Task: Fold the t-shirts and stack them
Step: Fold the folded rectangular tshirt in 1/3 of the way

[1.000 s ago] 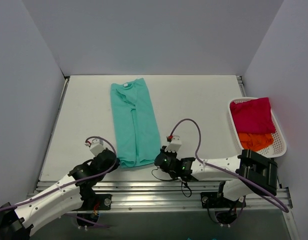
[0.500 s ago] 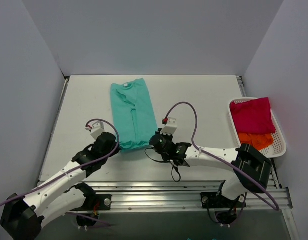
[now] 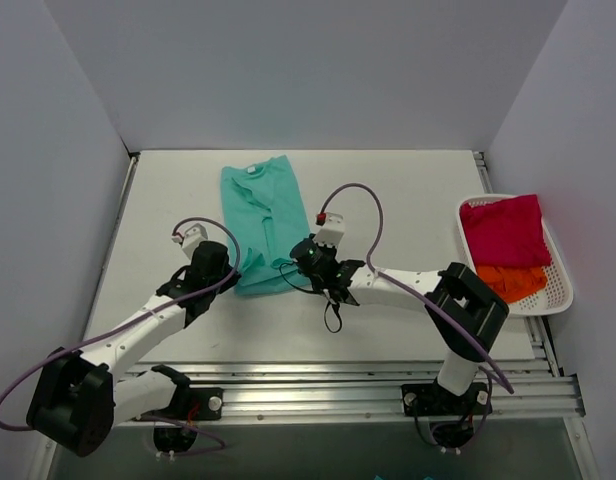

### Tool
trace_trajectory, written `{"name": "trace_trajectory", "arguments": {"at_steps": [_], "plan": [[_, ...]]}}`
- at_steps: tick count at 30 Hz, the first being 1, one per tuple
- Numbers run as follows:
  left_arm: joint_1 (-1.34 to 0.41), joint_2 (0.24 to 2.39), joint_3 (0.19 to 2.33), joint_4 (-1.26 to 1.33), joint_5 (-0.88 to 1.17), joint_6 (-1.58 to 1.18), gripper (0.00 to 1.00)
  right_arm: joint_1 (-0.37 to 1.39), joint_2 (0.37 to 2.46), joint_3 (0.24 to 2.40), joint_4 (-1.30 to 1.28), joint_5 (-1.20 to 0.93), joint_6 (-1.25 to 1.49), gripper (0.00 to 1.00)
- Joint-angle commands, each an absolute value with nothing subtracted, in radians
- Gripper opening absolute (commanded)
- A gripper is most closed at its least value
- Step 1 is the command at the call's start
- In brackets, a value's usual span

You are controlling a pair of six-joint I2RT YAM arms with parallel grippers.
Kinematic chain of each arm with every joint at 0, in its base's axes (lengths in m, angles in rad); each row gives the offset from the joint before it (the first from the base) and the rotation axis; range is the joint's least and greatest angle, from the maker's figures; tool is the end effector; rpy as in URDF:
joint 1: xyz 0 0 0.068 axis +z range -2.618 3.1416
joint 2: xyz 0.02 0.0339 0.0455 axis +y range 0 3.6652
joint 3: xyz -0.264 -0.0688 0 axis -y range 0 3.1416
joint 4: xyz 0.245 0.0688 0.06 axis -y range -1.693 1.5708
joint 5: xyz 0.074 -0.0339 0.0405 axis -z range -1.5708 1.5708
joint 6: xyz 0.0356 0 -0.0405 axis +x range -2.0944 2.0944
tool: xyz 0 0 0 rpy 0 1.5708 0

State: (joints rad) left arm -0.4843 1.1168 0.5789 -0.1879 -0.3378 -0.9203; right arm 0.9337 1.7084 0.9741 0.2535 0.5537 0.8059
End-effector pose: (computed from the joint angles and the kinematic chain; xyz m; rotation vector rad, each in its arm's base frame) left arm 0.2054 -0.0947 0.2054 -0.6598 2.1753 -0.3632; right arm 0.2356 0.2869 0.2071 0.2149 2.0069 0.5570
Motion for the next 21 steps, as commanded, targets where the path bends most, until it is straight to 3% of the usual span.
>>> {"name": "trace_trajectory", "arguments": {"at_steps": [1,21], "plan": [[-0.442,1.153,0.653,-0.077,-0.299,-0.881,0.02,0.919,1.735,1.051,0.27,0.557,0.778,0.0],[-0.27,1.515,0.821,0.133,-0.141,-0.824,0.02,0.767,1.963,1.296,0.288,0.443,0.723,0.0]]}}
